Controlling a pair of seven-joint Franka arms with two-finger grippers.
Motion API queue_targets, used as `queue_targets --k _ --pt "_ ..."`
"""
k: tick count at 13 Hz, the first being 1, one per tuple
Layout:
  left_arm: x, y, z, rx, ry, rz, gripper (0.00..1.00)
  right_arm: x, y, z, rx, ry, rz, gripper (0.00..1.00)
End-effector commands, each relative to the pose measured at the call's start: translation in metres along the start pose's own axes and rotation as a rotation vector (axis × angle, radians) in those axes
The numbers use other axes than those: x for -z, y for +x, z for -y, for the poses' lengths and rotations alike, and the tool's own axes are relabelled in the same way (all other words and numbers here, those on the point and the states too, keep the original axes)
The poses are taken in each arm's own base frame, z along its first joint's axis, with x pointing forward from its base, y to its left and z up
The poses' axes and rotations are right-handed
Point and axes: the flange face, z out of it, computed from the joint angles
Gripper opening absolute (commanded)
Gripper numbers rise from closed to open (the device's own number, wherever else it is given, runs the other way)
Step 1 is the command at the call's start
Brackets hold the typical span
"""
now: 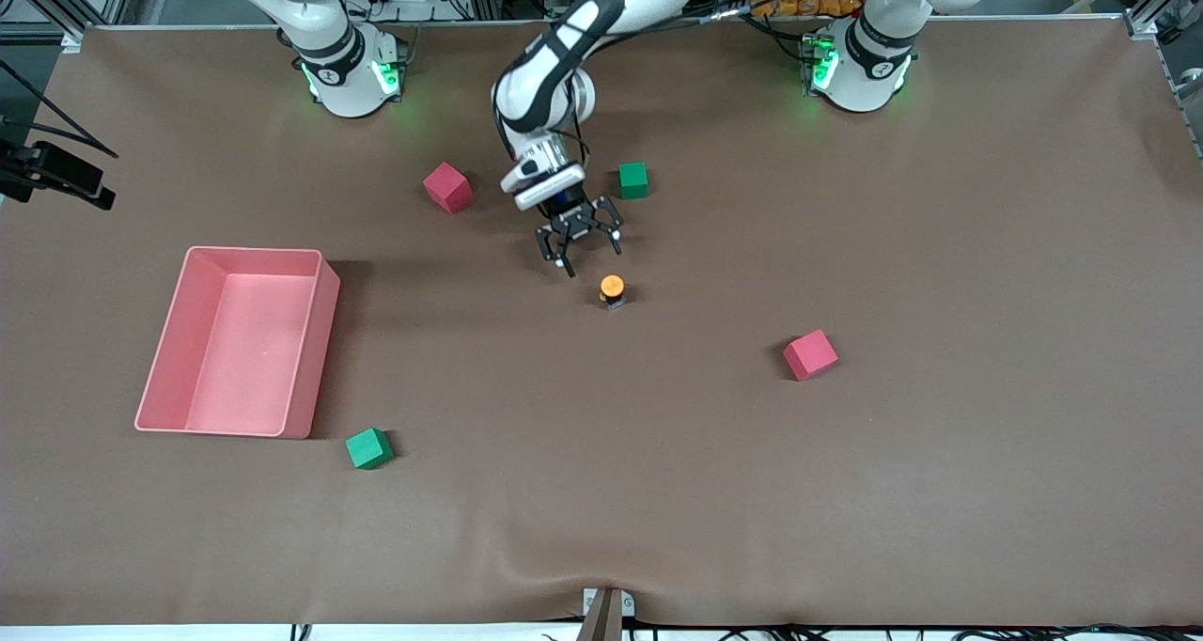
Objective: Place and upright button with both arms
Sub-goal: 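Lower the button upright onto the table and open the left gripper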
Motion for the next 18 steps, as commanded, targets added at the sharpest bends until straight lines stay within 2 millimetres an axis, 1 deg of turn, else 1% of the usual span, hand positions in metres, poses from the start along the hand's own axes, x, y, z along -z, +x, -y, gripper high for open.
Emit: queue_targets --k 1,2,4,6,8,9,11,12,13,14,15,16,17,18 --pt "0.024 0.064 0.018 -0.020 -0.002 0.086 1.00 0.000 -0.001 0.010 -0.001 0.011 0.007 1.00" --pt "0.025 0.088 0.025 -0.015 0.003 0.129 1.00 0.000 -0.001 0.010 -0.003 0.011 0.008 1.00" --pt "0.022 0.129 0.037 0.002 0.005 0.224 1.00 0.000 -0.001 0.011 -0.001 0.011 0.007 1.00" --pt "0.016 0.170 0.052 0.020 -0.021 0.292 1.00 -0.002 -0.001 0.012 -0.001 0.011 0.011 1.00" --pt "0.009 0.216 0.070 0.024 -0.054 0.391 1.00 -0.002 -0.001 0.010 -0.004 0.011 0.013 1.00" --pt "0.004 0.241 0.082 0.023 -0.076 0.434 1.00 -0.003 -0.001 0.012 -0.001 0.011 0.014 1.00" --pt "-0.012 0.291 0.110 0.014 -0.107 0.524 1.00 -0.002 -0.001 0.012 -0.001 0.011 0.013 1.00" --pt "-0.025 0.324 0.132 0.035 -0.139 0.619 1.00 -0.003 -0.001 0.011 -0.003 0.011 0.014 1.00" --pt "-0.044 0.359 0.162 0.054 -0.186 0.715 1.00 -0.005 -0.001 0.012 -0.001 0.011 0.020 1.00" --pt "-0.059 0.388 0.189 0.049 -0.239 0.770 1.00 -0.006 -0.001 0.012 -0.001 0.011 0.022 1.00" --pt "-0.063 0.410 0.211 0.043 -0.282 0.783 1.00 -0.006 -0.001 0.012 -0.001 0.011 0.022 1.00" --pt "-0.074 0.428 0.234 0.045 -0.299 0.797 1.00 -0.006 -0.001 0.012 -0.001 0.011 0.022 1.00" --pt "-0.086 0.445 0.259 0.040 -0.315 0.826 1.00 -0.006 -0.001 0.012 -0.001 0.011 0.022 1.00" --pt "-0.092 0.457 0.283 0.009 -0.341 0.858 1.00 -0.006 -0.001 0.012 -0.001 0.011 0.022 1.00"
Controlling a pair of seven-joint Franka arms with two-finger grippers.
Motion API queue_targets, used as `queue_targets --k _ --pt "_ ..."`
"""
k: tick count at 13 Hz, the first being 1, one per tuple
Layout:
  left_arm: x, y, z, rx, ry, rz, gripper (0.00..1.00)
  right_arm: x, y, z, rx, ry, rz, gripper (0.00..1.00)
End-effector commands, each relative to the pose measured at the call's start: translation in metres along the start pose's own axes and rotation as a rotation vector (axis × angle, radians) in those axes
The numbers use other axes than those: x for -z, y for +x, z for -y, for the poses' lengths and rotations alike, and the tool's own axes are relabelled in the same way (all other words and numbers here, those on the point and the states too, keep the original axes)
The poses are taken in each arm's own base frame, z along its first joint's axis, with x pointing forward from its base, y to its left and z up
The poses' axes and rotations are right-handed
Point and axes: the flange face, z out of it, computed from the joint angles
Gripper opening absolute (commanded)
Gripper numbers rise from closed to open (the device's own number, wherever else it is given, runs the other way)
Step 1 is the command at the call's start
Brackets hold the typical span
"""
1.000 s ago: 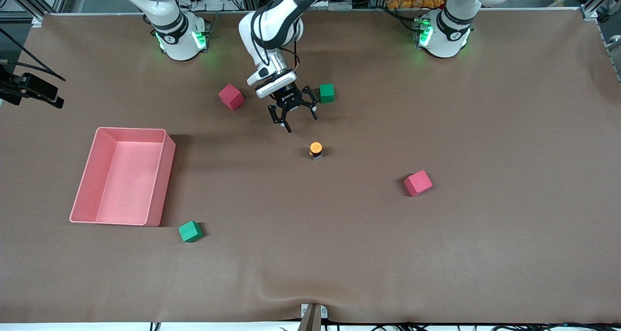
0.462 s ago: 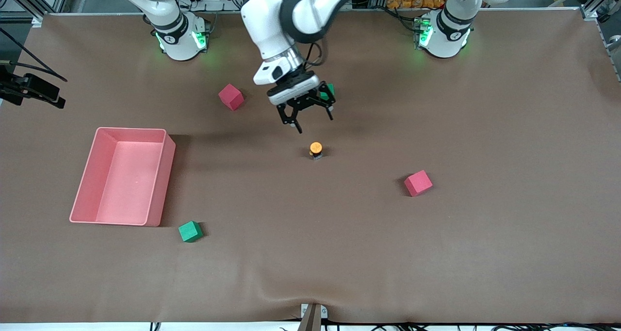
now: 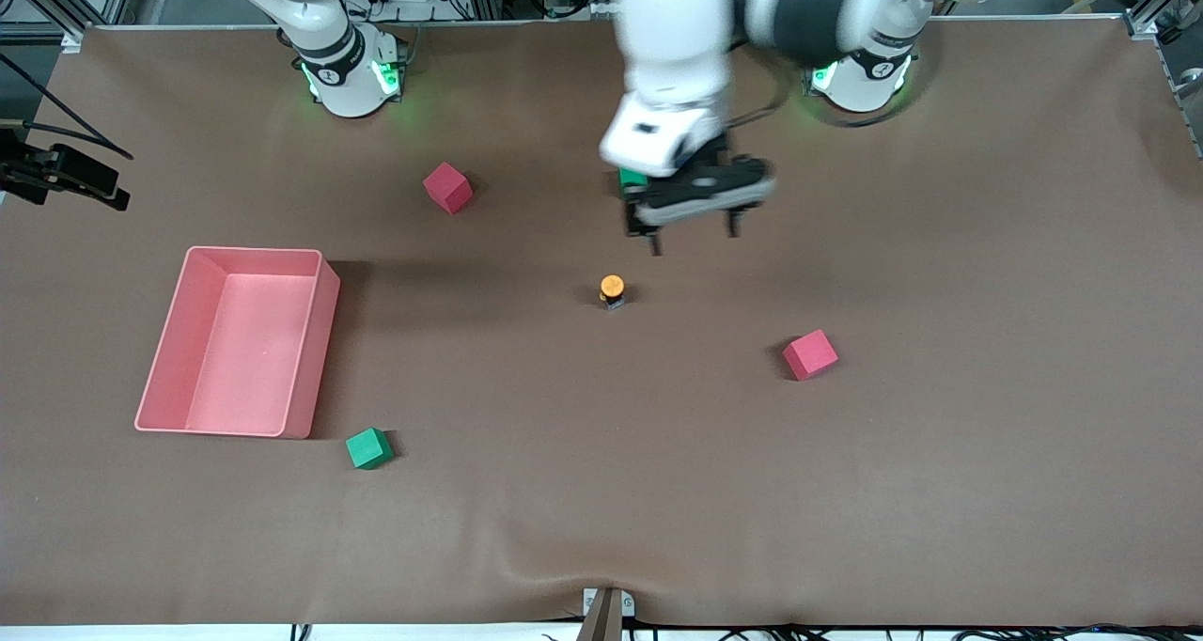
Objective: Place and upright button with both arms
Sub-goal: 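Lower the button upright onto the table and open the left gripper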
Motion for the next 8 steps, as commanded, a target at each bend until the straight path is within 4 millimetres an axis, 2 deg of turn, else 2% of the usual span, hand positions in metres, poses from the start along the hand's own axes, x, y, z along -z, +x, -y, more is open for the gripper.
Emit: queue_targets --k 1,5,6,8 --pt "0.029 0.014 0.053 -0.081 -0.019 0.085 1.00 0.000 -0.002 0.002 -0.015 0.011 0.008 1.00" --pt "0.055 0.058 0.146 -0.184 -0.059 0.152 1.00 0.000 -0.002 0.002 -0.015 0.011 0.008 1.00" --pt "0.057 0.072 0.178 -0.197 -0.096 0.187 1.00 0.000 -0.002 0.002 -0.015 0.011 0.008 1.00" --pt "0.047 0.102 0.238 -0.223 -0.163 0.233 1.00 0.000 -0.002 0.003 -0.013 0.011 0.008 1.00"
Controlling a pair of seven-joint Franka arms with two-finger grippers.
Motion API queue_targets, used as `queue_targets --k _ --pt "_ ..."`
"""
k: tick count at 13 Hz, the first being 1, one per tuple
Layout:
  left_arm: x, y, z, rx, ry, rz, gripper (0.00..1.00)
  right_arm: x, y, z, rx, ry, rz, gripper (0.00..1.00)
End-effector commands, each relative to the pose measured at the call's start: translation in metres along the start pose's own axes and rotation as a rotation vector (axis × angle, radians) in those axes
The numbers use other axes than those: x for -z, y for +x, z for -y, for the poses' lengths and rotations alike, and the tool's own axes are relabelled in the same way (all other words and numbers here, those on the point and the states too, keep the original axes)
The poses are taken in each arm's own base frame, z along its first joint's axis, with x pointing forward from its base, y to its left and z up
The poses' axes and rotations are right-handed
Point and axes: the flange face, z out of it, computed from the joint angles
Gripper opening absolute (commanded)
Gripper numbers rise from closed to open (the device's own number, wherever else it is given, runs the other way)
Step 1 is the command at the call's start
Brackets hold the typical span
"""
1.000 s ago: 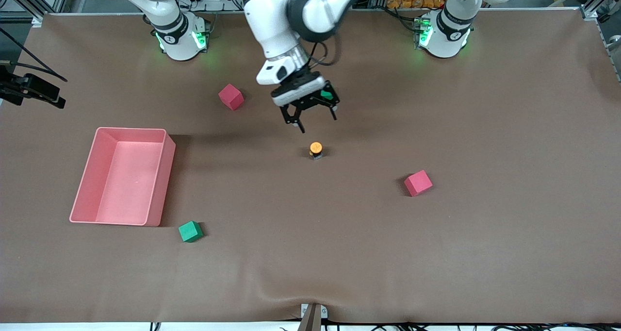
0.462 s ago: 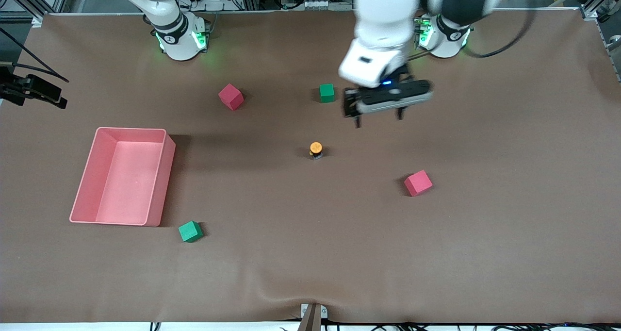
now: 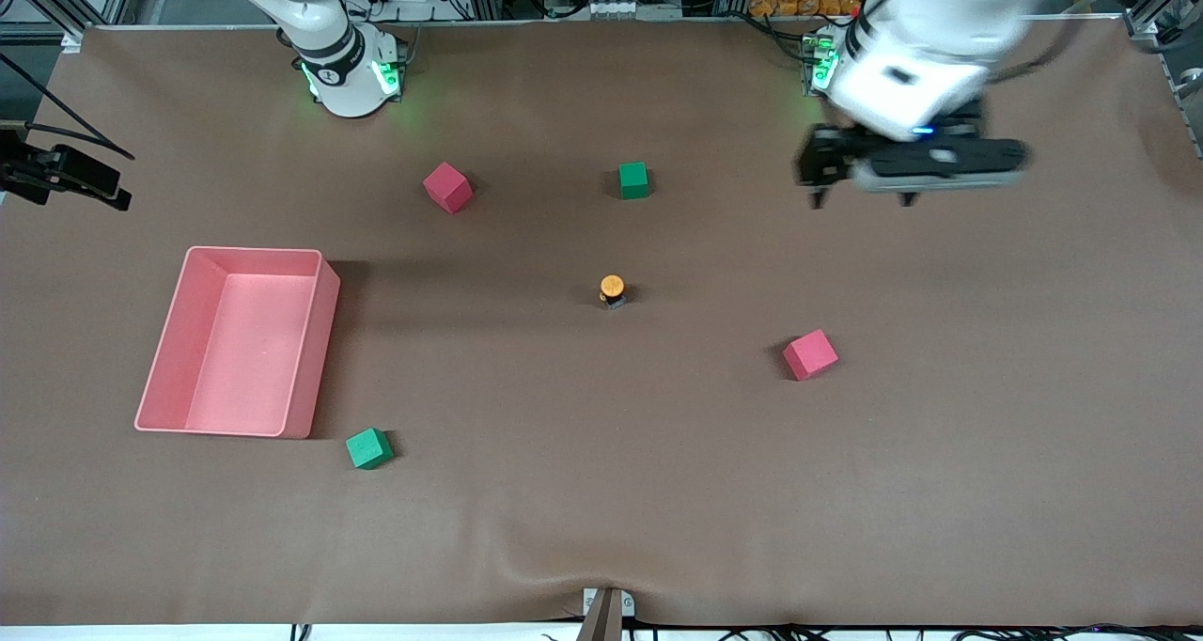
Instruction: Place and upright button with both arms
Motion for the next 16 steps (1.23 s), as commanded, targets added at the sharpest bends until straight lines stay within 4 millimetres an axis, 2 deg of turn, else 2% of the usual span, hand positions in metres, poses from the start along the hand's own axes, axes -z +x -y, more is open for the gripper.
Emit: queue_targets --k 1,2,3,6,7,10,13,16 --pt "0.006 0.013 0.077 -0.039 -0.069 0.037 1.00 0.002 -0.002 0.003 -0.013 0.011 0.003 1.00" --pt "0.009 0.017 0.101 -0.031 -0.066 0.048 1.00 0.002 -0.002 0.003 -0.013 0.011 0.003 1.00" --pt "0.012 0.018 0.115 -0.021 -0.062 0.045 1.00 0.002 -0.002 0.003 -0.013 0.011 0.003 1.00" --pt "0.014 0.012 0.143 0.006 -0.056 0.092 1.00 0.002 -0.002 0.003 -0.013 0.011 0.002 1.00" --pt "0.011 0.011 0.149 -0.005 -0.056 0.112 1.00 0.002 -0.002 0.003 -0.013 0.011 0.002 1.00" --pt "0.004 0.009 0.132 -0.035 -0.039 0.135 1.00 0.002 -0.002 0.002 -0.014 0.011 0.002 1.00" --pt "-0.007 0.004 0.165 -0.016 -0.053 0.170 1.00 0.002 -0.002 0.003 -0.013 0.011 0.003 1.00" --pt "-0.008 0.004 0.170 -0.071 -0.021 0.170 1.00 0.002 -0.001 0.003 -0.013 0.011 0.002 1.00"
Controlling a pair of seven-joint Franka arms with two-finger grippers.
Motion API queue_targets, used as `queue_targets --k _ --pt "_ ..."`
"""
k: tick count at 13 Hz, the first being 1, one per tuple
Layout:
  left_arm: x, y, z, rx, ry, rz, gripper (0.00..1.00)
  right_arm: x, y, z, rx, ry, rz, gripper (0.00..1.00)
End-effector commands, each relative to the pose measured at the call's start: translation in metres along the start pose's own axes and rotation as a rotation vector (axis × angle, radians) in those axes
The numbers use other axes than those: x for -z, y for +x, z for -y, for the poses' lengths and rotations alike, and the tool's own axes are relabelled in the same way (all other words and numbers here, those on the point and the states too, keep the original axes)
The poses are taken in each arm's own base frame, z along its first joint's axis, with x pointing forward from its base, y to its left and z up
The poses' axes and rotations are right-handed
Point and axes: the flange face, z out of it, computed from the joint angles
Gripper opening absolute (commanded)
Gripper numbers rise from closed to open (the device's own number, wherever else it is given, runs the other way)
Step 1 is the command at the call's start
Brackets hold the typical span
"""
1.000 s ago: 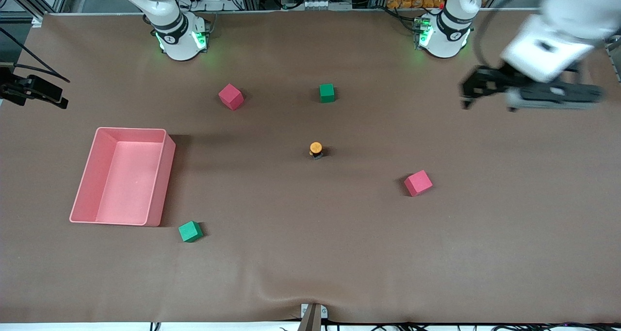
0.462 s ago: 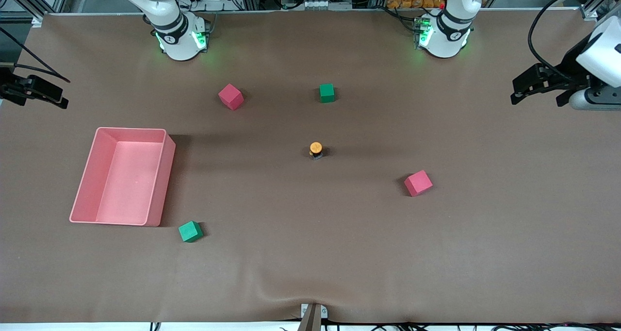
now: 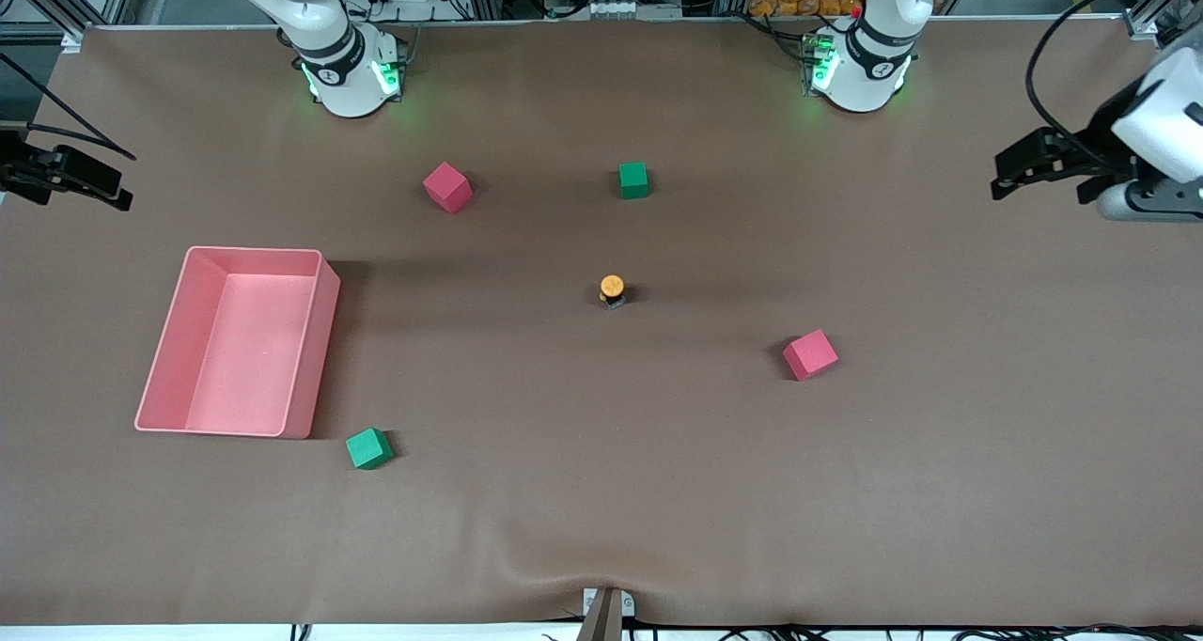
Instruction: Place and upright button with both arms
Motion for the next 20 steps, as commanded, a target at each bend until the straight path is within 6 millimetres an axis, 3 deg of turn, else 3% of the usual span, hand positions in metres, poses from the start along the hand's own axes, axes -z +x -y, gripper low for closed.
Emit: queue_targets --k 1,5,9,12,15,20 --pt "0.001 -0.012 0.006 -0.026 0.026 0.023 1.00 0.002 -0.001 0.003 -0.013 0.011 0.000 1.00" --pt "0.003 -0.015 0.005 -0.040 0.032 0.024 1.00 0.002 -0.001 0.003 -0.013 0.011 -0.001 1.00" --pt "-0.005 -0.039 0.007 -0.050 0.046 -0.004 1.00 0.002 -0.001 0.003 -0.013 0.011 0.000 1.00" --pt "-0.005 -0.036 0.007 -0.053 0.044 -0.007 1.00 0.002 -0.001 0.002 -0.015 0.011 0.000 1.00" --pt "0.003 -0.015 0.006 -0.066 0.051 -0.027 1.00 0.002 -0.001 -0.001 -0.018 0.011 0.002 1.00" --pt "0.001 -0.015 0.009 -0.078 0.049 -0.014 1.00 0.002 -0.001 0.001 -0.015 0.011 0.000 1.00"
